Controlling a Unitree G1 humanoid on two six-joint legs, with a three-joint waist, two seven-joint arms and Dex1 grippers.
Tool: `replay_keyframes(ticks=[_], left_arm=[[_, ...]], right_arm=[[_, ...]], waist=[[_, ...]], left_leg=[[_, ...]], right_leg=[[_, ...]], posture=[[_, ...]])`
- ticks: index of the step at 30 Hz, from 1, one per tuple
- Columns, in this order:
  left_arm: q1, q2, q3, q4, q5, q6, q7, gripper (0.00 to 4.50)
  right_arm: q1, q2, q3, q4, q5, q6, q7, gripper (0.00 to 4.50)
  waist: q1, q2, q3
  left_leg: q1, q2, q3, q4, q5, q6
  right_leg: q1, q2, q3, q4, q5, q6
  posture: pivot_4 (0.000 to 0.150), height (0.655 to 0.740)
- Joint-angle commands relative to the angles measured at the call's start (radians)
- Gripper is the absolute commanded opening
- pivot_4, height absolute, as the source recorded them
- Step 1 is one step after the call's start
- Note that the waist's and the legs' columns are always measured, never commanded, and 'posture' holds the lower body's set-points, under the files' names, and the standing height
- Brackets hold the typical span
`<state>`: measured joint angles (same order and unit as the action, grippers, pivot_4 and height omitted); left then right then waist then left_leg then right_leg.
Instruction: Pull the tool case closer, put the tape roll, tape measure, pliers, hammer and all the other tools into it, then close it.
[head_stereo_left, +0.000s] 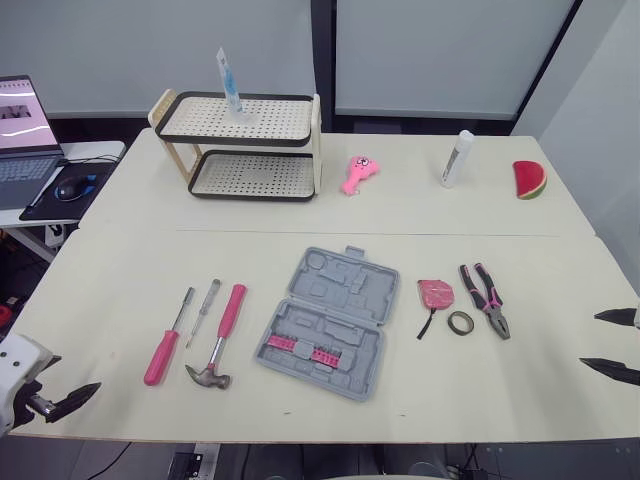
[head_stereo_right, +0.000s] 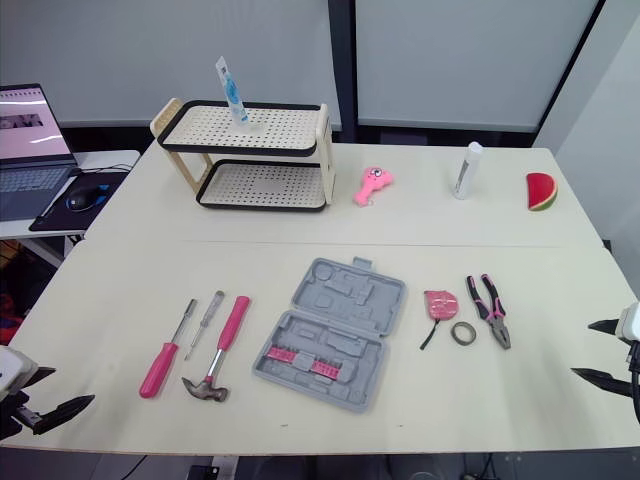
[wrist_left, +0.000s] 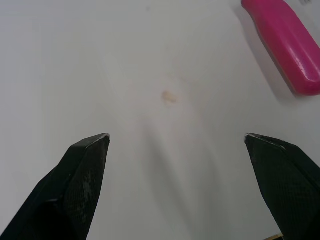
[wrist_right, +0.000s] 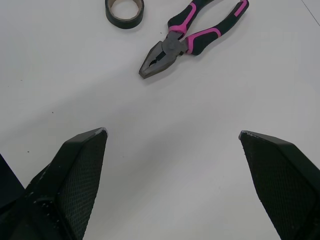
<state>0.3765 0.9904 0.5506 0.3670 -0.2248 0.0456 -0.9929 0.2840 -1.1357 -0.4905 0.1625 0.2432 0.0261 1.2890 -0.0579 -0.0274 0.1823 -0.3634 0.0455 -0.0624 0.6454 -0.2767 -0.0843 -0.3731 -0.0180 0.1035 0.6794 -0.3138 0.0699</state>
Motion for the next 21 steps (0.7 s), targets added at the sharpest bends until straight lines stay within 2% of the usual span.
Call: replay_keyframes(ticks=[1, 6, 17, 21], left_arm=[[-0.016, 0.022, 0.014, 0.028, 0.000, 0.005, 0.001, 4.50], [-0.053, 0.033, 0.001, 0.108, 0.029, -0.019, 0.016, 4.50], [-0.115, 0.044, 0.018, 0.203, -0.042, -0.025, -0.118, 4.50], [-0.131, 0.049, 0.020, 0.237, -0.037, -0.062, -0.114, 4.50]], right_arm=[[-0.009, -0.015, -0.016, -0.004, -0.005, -0.014, 0.004, 4.49], [-0.009, -0.012, -0.016, -0.001, -0.009, -0.015, -0.002, 4.49], [-0.005, 0.009, -0.035, -0.022, 0.009, 0.026, -0.013, 4.49], [0.018, 0.014, -0.052, -0.039, 0.012, 0.034, -0.011, 4.49]], waist=[[0.000, 0.000, 0.000], [0.000, 0.000, 0.000], [0.000, 0.000, 0.000], [0.000, 0.000, 0.000]], left_leg=[[0.000, 0.000, 0.000, 0.000, 0.000, 0.000], [0.000, 0.000, 0.000, 0.000, 0.000, 0.000], [0.000, 0.000, 0.000, 0.000, 0.000, 0.000], [0.000, 0.000, 0.000, 0.000, 0.000, 0.000]], right_leg=[[0.000, 0.000, 0.000, 0.000, 0.000, 0.000], [0.000, 0.000, 0.000, 0.000, 0.000, 0.000], [0.000, 0.000, 0.000, 0.000, 0.000, 0.000], [0.000, 0.000, -0.001, 0.000, 0.000, 0.000]], posture=[[0.150, 0.7350], [0.150, 0.7350], [0.150, 0.7350], [0.150, 0.7350]])
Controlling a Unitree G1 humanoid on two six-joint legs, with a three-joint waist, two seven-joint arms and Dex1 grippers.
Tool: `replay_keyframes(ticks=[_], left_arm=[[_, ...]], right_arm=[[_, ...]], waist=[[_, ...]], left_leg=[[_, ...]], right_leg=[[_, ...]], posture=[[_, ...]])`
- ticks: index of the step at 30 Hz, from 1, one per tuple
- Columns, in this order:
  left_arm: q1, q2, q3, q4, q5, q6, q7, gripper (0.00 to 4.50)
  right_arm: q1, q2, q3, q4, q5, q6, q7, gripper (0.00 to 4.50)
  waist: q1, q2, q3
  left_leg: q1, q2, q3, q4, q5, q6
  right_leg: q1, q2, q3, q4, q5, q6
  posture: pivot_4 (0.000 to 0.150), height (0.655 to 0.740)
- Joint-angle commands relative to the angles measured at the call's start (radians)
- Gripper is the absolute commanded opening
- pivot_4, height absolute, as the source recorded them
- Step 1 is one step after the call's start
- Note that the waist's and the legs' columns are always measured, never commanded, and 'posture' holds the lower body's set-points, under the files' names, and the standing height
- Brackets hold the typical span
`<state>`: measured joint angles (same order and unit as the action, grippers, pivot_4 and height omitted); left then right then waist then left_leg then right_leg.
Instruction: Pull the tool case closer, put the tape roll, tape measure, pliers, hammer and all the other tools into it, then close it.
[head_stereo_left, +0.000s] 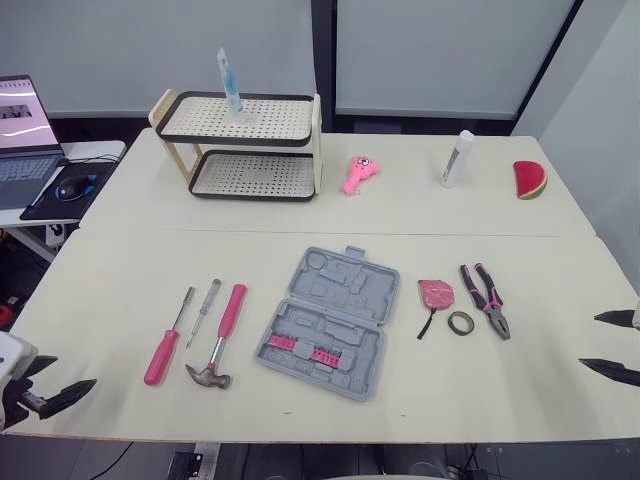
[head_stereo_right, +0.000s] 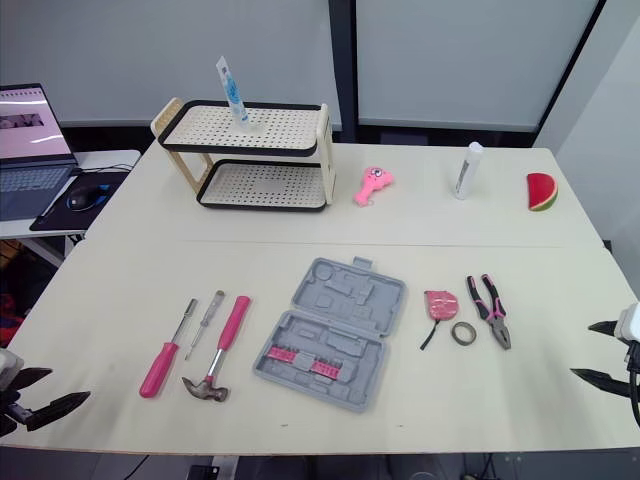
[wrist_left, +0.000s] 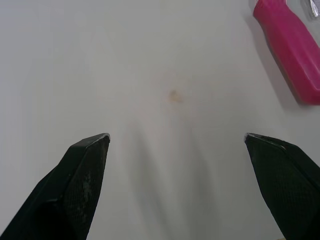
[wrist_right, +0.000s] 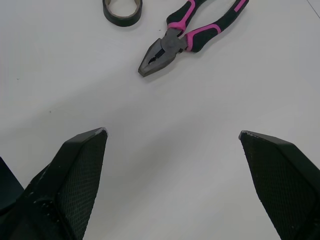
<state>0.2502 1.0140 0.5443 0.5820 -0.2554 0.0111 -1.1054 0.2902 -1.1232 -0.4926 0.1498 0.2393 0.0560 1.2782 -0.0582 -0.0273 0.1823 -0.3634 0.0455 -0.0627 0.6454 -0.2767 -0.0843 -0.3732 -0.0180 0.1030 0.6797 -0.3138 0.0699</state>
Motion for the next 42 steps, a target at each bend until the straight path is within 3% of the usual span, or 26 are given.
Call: replay_keyframes(ticks=[1, 7, 11, 22, 28, 36, 40, 42], left_arm=[[-0.005, 0.027, 0.025, 0.028, -0.009, -0.029, -0.006, 4.50], [-0.034, 0.031, 0.005, 0.042, -0.012, -0.043, -0.027, 4.50], [-0.060, 0.037, -0.054, -0.045, -0.013, -0.027, -0.093, 4.50], [-0.397, -0.036, -0.326, -0.281, -0.008, 0.084, -0.126, 4.50], [-0.590, -0.119, -0.507, -0.262, 0.045, 0.065, -0.186, 2.62], [-0.850, -0.256, -0.688, 0.049, 0.202, -0.160, -0.218, 0.03], [-0.915, -0.298, -0.738, 0.185, 0.255, -0.276, -0.240, 0.00], [-0.941, -0.322, -0.744, 0.244, 0.269, -0.300, -0.224, 0.00]], right_arm=[[0.022, 0.004, -0.055, -0.030, 0.016, 0.002, -0.001, 4.49], [0.077, 0.020, -0.088, -0.064, 0.006, -0.019, -0.015, 4.49], [0.116, 0.035, -0.110, -0.128, 0.015, 0.002, -0.020, 4.49], [0.072, 0.197, 0.005, -0.623, 0.099, 0.352, -0.280, 4.49], [-0.066, 0.292, 0.260, -0.747, 0.067, 0.502, -0.440, 2.58], [-0.247, 0.420, 0.587, -0.681, -0.028, 0.578, -0.558, 1.03], [-0.321, 0.462, 0.688, -0.627, -0.070, 0.608, -0.589, 0.16], [-0.350, 0.481, 0.721, -0.594, -0.091, 0.612, -0.601, 0.02]], waist=[[0.000, 0.000, 0.000], [0.000, 0.000, 0.000], [0.001, 0.000, 0.000], [0.007, 0.001, 0.000], [0.006, 0.001, 0.000], [0.010, 0.001, 0.001], [0.006, 0.001, 0.000], [0.005, 0.001, 0.000]], left_leg=[[0.000, 0.000, 0.000, 0.000, 0.000, 0.000], [0.000, 0.000, 0.000, 0.000, 0.000, 0.000], [0.000, 0.000, 0.000, 0.000, 0.000, 0.000], [-0.002, 0.000, -0.004, 0.000, 0.000, 0.000], [-0.003, 0.000, -0.005, 0.000, 0.000, 0.000], [-0.007, -0.001, -0.008, 0.001, 0.000, 0.000], [-0.017, -0.001, -0.010, 0.005, 0.000, 0.000], [-0.018, -0.001, -0.011, 0.005, 0.000, 0.000]], right_leg=[[0.000, 0.000, 0.000, 0.000, 0.000, 0.000], [0.000, 0.000, 0.000, 0.000, 0.000, 0.000], [0.000, 0.000, 0.000, 0.000, 0.000, 0.000], [0.001, 0.000, -0.003, 0.001, 0.000, 0.000], [0.000, 0.001, -0.003, 0.000, 0.000, 0.000], [-0.003, 0.002, -0.006, -0.001, 0.000, -0.001], [-0.012, 0.002, -0.008, 0.003, 0.001, -0.002], [-0.014, 0.002, -0.008, 0.002, 0.001, -0.002]], posture=[[0.150, 0.7350], [0.150, 0.7350], [0.150, 0.7350], [0.150, 0.7350], [0.150, 0.7350], [0.150, 0.7350], [0.150, 0.7350], [0.150, 0.7350]])
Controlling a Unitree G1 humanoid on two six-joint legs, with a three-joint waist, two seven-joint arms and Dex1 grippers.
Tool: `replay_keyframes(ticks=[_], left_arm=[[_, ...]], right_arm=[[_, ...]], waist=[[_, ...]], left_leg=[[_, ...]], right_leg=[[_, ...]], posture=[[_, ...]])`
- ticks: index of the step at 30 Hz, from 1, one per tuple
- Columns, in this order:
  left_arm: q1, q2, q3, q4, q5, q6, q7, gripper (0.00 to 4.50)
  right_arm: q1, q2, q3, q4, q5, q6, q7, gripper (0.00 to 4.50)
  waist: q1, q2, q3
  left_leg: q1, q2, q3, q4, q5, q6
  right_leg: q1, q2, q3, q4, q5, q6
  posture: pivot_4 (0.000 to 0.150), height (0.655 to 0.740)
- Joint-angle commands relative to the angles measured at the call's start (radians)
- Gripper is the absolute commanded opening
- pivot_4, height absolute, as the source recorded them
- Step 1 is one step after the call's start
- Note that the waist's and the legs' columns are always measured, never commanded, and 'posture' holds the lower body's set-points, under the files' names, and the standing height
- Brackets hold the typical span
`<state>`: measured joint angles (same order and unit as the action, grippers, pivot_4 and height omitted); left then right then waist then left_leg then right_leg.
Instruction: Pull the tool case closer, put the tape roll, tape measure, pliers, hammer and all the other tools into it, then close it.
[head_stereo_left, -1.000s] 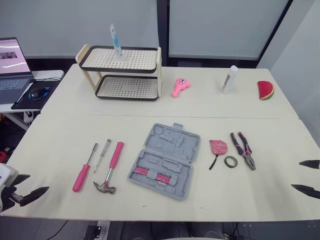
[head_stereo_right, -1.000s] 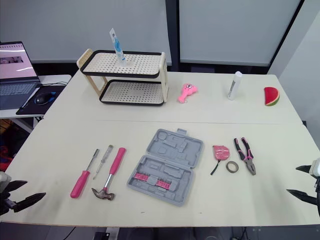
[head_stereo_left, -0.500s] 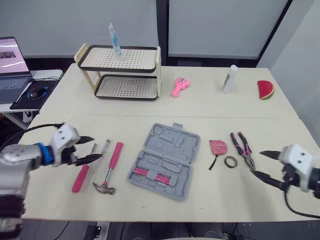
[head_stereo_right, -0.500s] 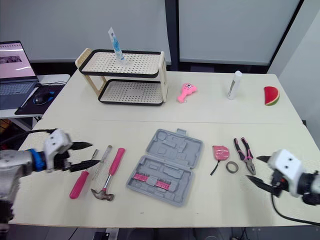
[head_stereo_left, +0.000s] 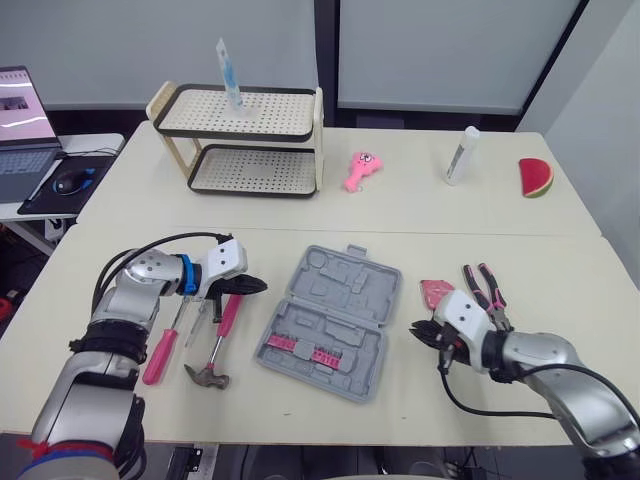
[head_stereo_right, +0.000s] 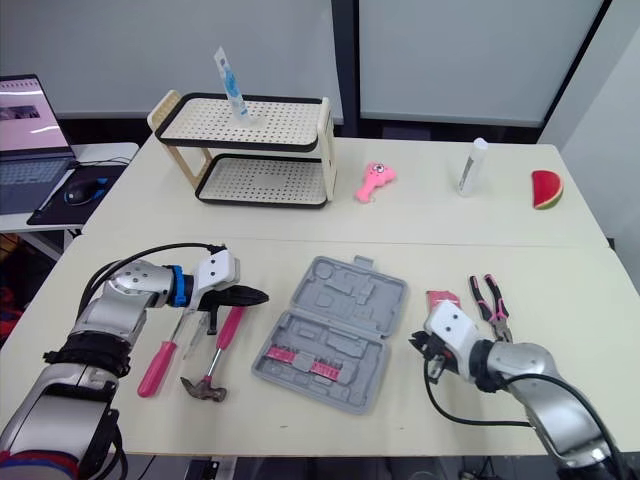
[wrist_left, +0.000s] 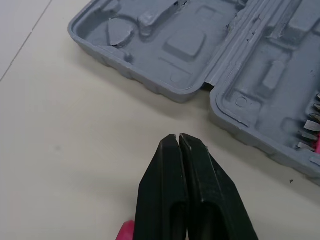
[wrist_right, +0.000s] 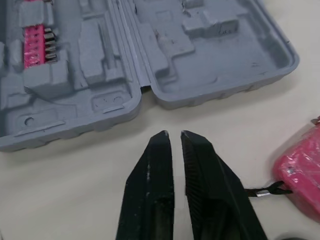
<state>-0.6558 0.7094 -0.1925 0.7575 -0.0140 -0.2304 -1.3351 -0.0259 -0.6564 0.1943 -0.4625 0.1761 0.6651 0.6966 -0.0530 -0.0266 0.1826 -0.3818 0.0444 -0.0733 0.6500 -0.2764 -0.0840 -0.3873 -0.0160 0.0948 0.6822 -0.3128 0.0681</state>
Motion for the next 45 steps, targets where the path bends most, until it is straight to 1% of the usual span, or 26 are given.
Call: replay_keyframes(ticks=[1, 6, 13, 21, 30, 37, 40, 45], left_arm=[[-0.045, -0.024, -0.008, 0.092, 0.036, -0.076, 0.010, 0.00], [-0.072, -0.052, -0.017, 0.172, 0.066, -0.135, 0.018, 0.00], [-0.074, -0.087, -0.015, 0.203, 0.083, -0.168, 0.033, 0.00], [-0.065, -0.117, -0.012, 0.213, 0.085, -0.184, 0.055, 0.00], [-0.043, -0.140, -0.024, 0.250, 0.110, -0.263, 0.081, 0.00], [-0.006, -0.159, -0.018, 0.197, 0.082, -0.250, 0.038, 0.00], [0.024, -0.155, -0.009, 0.135, 0.066, -0.220, 0.017, 0.00], [0.114, -0.122, -0.016, -0.020, 0.054, -0.143, -0.011, 0.00]], right_arm=[[-0.043, 0.018, 0.045, 0.028, -0.035, 0.005, -0.023, 0.02], [-0.088, 0.049, 0.092, 0.091, -0.064, 0.006, -0.033, 0.02], [-0.144, 0.085, 0.143, 0.154, -0.090, 0.019, -0.024, 0.02], [-0.178, 0.120, 0.177, 0.180, -0.093, 0.026, -0.020, 0.02], [-0.199, 0.136, 0.195, 0.201, -0.094, 0.014, -0.013, 0.02], [-0.202, 0.138, 0.196, 0.194, -0.089, 0.017, -0.008, 0.02], [-0.197, 0.133, 0.195, 0.182, -0.085, 0.022, -0.003, 0.02], [-0.186, 0.110, 0.187, 0.149, -0.073, 0.036, 0.013, 0.02]], waist=[[0.000, 0.000, 0.000], [-0.001, 0.000, 0.000], [-0.001, 0.000, 0.000], [-0.001, 0.000, 0.000], [-0.001, 0.000, 0.000], [-0.001, 0.000, 0.000], [-0.002, 0.000, 0.000], [-0.002, 0.000, 0.000]], left_leg=[[0.000, 0.000, 0.000, 0.000, 0.000, 0.000], [-0.001, 0.000, -0.001, 0.002, 0.000, 0.000], [-0.002, 0.000, -0.003, 0.009, 0.000, 0.000], [-0.002, 0.000, -0.005, 0.012, 0.000, 0.000], [-0.002, 0.000, -0.005, 0.011, 0.000, 0.000], [-0.001, 0.000, -0.005, 0.012, 0.000, 0.000], [-0.001, 0.000, -0.005, 0.012, 0.000, 0.000], [-0.001, 0.000, -0.005, 0.012, 0.000, 0.000]], right_leg=[[0.000, 0.000, 0.000, 0.000, 0.000, 0.000], [0.000, 0.000, -0.002, 0.002, 0.000, 0.000], [0.001, 0.001, -0.002, 0.007, 0.000, 0.000], [0.000, 0.002, -0.002, 0.011, 0.000, 0.000], [0.000, 0.002, -0.002, 0.011, 0.000, 0.000], [0.001, 0.002, -0.002, 0.011, 0.000, 0.000], [0.001, 0.002, -0.002, 0.011, 0.000, 0.000], [0.000, 0.002, -0.002, 0.011, 0.000, 0.000]], posture=[[0.150, 0.7350], [0.150, 0.7350], [0.150, 0.7350], [0.150, 0.7350], [0.150, 0.7350], [0.150, 0.7350], [0.150, 0.7350], [0.150, 0.7350]])
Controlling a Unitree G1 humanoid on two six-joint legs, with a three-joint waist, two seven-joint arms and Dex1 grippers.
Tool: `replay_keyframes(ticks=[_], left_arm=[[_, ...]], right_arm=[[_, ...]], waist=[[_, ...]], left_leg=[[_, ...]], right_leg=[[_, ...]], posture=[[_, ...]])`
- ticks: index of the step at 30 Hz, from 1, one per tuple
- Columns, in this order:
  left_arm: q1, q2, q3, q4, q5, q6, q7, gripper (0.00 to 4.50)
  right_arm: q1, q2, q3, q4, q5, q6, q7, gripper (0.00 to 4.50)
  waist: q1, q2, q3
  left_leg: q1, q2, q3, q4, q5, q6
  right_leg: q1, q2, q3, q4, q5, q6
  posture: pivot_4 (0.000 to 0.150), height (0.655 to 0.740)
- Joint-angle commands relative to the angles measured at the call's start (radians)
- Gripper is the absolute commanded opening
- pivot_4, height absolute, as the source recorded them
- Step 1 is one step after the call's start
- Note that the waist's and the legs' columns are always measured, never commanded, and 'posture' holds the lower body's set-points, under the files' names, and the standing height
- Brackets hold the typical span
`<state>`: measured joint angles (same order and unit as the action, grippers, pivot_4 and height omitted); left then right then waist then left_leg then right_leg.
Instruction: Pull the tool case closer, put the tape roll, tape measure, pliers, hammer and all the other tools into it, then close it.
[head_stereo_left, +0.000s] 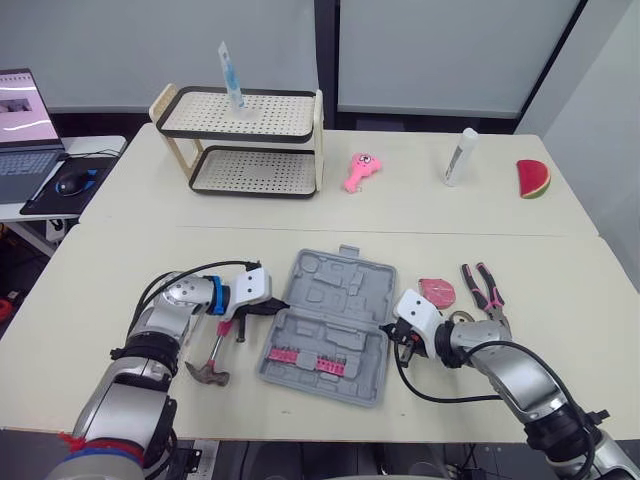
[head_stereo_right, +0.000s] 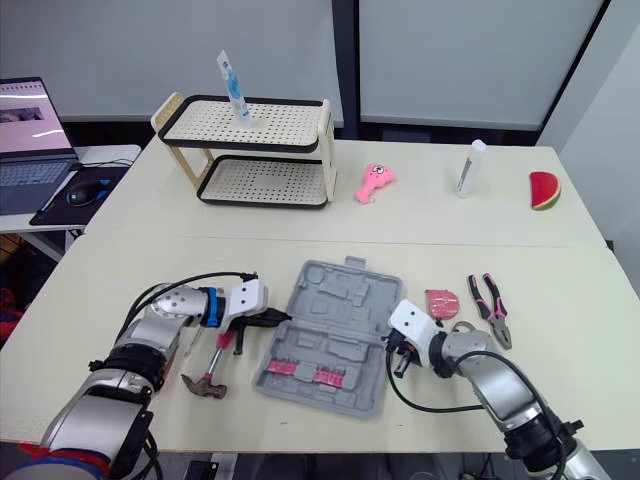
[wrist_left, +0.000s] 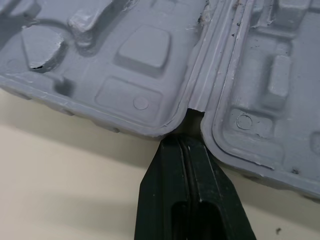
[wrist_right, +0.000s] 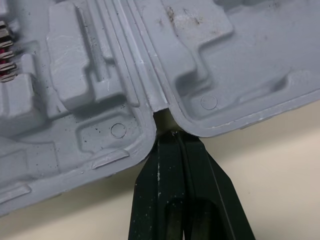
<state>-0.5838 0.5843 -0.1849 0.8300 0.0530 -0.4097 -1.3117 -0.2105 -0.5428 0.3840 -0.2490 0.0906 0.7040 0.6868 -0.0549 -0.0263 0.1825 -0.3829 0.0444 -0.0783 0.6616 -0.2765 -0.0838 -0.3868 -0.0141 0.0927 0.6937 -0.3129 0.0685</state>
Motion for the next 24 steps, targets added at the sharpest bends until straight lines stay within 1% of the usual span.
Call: replay_keyframes(ticks=[1, 15, 19, 24], left_arm=[[0.066, 0.012, -0.027, -0.129, -0.014, 0.058, -0.038, 0.00], [0.350, 0.118, -0.036, -0.605, -0.045, 0.359, -0.007, 0.00], [0.390, 0.131, -0.046, -0.690, -0.048, 0.422, 0.001, 0.00], [0.406, 0.140, -0.062, -0.727, -0.045, 0.440, 0.011, 0.00]], right_arm=[[0.001, -0.011, -0.005, -0.072, 0.016, 0.001, 0.029, 0.02], [0.075, -0.092, -0.032, -0.198, 0.054, 0.079, 0.067, 0.02], [0.101, -0.108, -0.034, -0.238, 0.073, 0.104, 0.068, 0.02], [0.133, -0.125, -0.032, -0.265, 0.082, 0.119, 0.069, 0.02]], waist=[[0.000, 0.000, 0.000], [-0.001, 0.001, 0.000], [-0.001, 0.001, 0.000], [0.000, 0.001, 0.000]], left_leg=[[0.000, 0.000, 0.000, 0.000, 0.000, 0.000], [0.001, 0.001, 0.000, 0.000, 0.000, 0.000], [0.001, 0.001, 0.000, 0.000, 0.000, 0.000], [0.001, 0.001, 0.001, 0.000, 0.000, 0.000]], right_leg=[[0.000, 0.000, 0.000, 0.000, 0.000, 0.000], [0.000, 0.000, 0.001, 0.001, 0.000, 0.000], [0.000, 0.000, 0.001, 0.000, 0.000, 0.000], [0.000, 0.000, 0.001, 0.000, 0.000, 0.000]], posture=[[0.150, 0.7350], [0.150, 0.7350], [0.150, 0.7350], [0.150, 0.7350]])
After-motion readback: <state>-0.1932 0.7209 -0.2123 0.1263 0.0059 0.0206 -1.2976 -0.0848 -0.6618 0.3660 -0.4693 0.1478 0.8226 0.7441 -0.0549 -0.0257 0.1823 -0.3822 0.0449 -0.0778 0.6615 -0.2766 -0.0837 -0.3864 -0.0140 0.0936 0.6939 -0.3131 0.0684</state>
